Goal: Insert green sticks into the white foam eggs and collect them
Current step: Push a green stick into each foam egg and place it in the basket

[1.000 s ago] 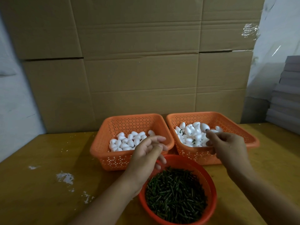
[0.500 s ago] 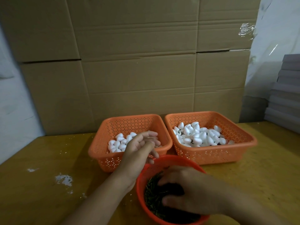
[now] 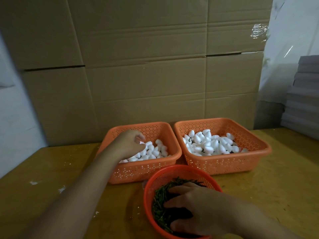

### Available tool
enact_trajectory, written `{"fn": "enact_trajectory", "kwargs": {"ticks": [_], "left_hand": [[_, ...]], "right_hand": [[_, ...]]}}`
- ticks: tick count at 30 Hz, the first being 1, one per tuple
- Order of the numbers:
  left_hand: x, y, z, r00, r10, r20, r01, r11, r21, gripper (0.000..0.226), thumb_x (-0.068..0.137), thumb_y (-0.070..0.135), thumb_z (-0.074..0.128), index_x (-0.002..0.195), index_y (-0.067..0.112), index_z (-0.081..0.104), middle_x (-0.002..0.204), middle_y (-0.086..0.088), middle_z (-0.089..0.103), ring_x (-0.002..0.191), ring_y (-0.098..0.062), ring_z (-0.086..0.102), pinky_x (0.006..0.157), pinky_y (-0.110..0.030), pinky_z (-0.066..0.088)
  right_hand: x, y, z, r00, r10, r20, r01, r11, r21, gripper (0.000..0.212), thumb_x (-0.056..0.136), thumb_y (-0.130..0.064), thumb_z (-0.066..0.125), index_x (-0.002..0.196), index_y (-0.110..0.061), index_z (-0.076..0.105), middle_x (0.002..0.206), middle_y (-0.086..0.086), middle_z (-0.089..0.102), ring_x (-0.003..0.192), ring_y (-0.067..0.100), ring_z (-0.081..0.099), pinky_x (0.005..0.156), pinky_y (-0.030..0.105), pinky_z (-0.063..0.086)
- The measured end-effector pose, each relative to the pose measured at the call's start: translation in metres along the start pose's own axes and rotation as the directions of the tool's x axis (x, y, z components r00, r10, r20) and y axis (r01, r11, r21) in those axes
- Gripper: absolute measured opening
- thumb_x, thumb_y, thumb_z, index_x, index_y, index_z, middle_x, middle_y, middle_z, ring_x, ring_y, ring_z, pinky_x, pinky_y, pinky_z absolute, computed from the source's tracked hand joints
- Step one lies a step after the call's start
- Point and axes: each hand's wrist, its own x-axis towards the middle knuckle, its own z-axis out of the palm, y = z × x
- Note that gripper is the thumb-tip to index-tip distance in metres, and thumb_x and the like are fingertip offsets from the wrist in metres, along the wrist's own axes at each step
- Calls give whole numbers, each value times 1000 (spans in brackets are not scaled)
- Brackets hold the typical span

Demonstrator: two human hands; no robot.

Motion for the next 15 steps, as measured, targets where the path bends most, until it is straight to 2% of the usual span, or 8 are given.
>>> {"fn": "enact_trajectory", "kwargs": {"ticks": [3,5,7,10,14,15], "left_hand": [[17,-1,2,983,-30,179,2,988,152,33,89,21,71,121,28,67,123,1,64,107,-14,60,89,-29,50],[26,-3,9,963,-74,260,12,972,234,37,88,20,72,123,30,66,129,-2,61,111,-19,61,93,-38,55],[32,-6,17,937,-117,330,-6,938,347,40,90,19,70,128,30,65,142,-4,55,122,-23,58,100,-42,52],[41,-11,23,922,-149,357,-10,913,407,46,91,11,62,133,29,63,157,-2,41,137,-24,47,108,-41,45],[44,-14,25,932,-150,330,1,911,413,48,89,3,62,132,26,63,154,-2,45,127,-24,54,92,-33,50],[44,-15,25,936,-139,325,-9,909,416,47,89,3,62,131,25,64,154,-3,45,127,-24,54,92,-32,50]], "right_hand": [[0,0,0,1000,-6,-4,6,1000,8,59,91,-64,50,146,-48,35,162,-13,23,149,13,16,119,46,25],[-1,1,0,1000,-13,-14,13,1000,4,59,91,-64,50,146,-48,36,162,-13,23,149,12,16,119,45,25],[-1,1,-1,1000,-15,-15,15,1000,8,60,92,-64,50,147,-47,36,162,-14,24,149,11,15,119,45,24],[-1,0,-2,1000,-9,-4,9,1000,25,59,92,-64,50,147,-47,36,163,-14,22,150,10,13,119,47,23],[-2,-2,-4,1000,-9,-3,9,1000,24,58,93,-62,51,147,-47,37,163,-13,22,150,10,13,120,45,22],[-2,-2,-4,1000,-11,-5,11,1000,15,57,93,-61,52,147,-46,38,163,-13,23,149,11,14,119,44,23]]}}
